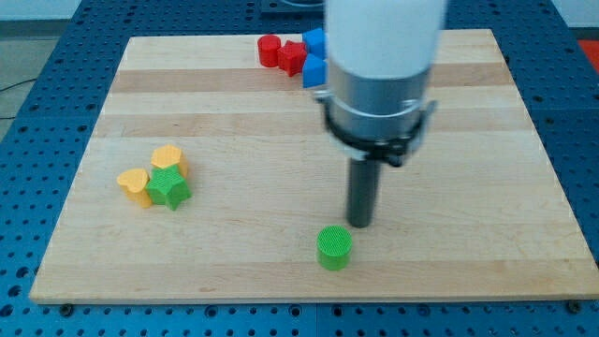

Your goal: Move the green star along with yellow hexagon towards the centre of the board

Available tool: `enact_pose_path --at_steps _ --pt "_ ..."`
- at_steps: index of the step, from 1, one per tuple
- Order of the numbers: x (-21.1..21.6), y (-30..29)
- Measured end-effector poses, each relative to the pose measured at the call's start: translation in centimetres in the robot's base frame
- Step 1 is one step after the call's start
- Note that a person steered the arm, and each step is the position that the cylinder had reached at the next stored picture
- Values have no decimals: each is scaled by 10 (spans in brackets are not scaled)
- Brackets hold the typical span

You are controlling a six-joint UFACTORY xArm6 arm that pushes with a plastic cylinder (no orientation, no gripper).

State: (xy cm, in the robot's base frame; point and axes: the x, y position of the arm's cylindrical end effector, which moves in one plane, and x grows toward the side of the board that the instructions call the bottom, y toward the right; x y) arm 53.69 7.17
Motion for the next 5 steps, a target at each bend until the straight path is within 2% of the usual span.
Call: enact_pose_path --at_steps 1,2,3,4,5 --pt "11 -6" --pt "20 -60" --pt "29 -56" --pt "-10 -88" --pt "-12 -166"
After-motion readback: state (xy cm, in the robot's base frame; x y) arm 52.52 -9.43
